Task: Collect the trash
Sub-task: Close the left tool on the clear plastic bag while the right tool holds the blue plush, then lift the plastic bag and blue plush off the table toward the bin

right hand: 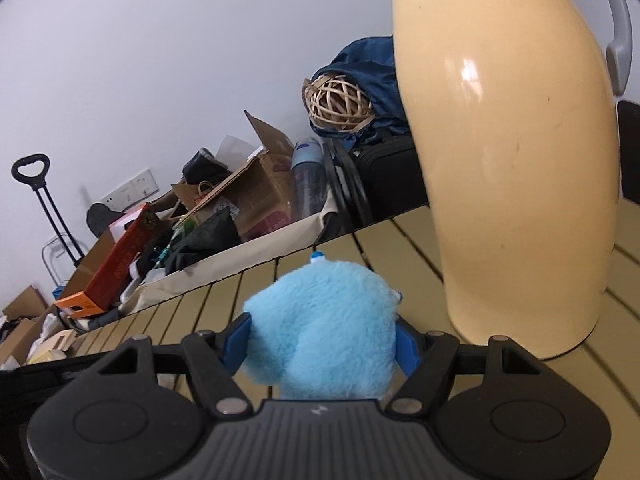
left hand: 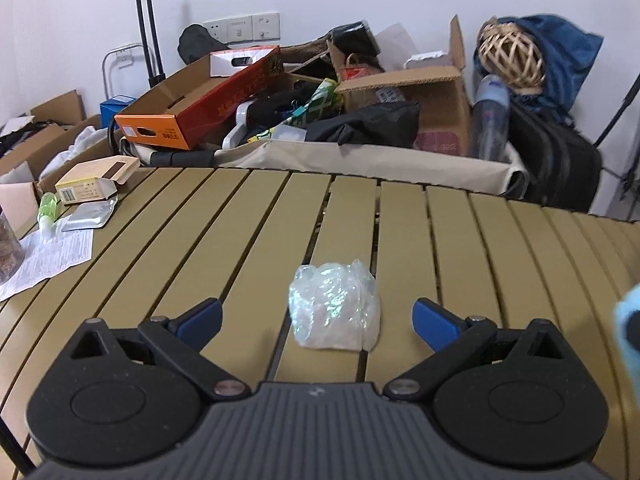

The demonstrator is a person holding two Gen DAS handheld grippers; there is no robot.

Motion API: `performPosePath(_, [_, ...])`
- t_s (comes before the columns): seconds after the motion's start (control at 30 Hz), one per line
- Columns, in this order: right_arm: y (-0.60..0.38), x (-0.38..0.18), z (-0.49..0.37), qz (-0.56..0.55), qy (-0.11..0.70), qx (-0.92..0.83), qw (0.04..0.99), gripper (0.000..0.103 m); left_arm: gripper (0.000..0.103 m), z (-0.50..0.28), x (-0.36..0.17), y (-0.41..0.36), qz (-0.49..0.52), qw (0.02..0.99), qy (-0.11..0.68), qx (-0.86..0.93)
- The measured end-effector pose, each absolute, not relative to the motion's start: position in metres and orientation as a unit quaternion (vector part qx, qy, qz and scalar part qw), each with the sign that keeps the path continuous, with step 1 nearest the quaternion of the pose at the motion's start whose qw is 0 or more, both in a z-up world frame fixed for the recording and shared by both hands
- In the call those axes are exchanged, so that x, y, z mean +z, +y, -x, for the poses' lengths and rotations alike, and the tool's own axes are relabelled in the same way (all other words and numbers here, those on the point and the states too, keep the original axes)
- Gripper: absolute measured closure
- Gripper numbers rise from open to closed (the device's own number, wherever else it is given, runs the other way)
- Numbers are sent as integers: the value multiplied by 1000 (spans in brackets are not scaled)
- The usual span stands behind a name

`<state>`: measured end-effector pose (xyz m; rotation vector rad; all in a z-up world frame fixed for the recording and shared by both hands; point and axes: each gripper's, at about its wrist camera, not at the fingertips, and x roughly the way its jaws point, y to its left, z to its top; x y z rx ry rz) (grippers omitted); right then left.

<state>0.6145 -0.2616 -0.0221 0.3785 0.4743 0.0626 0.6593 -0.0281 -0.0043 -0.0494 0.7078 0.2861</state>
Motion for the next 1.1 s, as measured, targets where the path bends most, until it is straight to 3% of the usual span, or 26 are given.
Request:
performPosePath(0.23, [-259, -21, -615, -174, 229, 32, 957, 33, 4, -684, -23, -35, 14, 922, 355, 153])
performPosePath(0.3, [-258, -21, -614, -173, 228, 30, 958, 33, 14, -689, -25, -35, 11, 921, 359, 152])
performPosePath(0.37, [-257, -21, -614, -168, 228, 29, 959, 33, 44, -693, -28, -34, 15, 918, 371, 142])
performPosePath(0.47, [-256, -20, -613, -165, 229, 30, 959, 33, 60, -694, -31, -35, 11, 914, 382, 135])
performPosePath(1.1, [-236, -14, -592, -143, 240, 64, 958, 33, 62, -623, 8, -38, -13, 934, 339, 114])
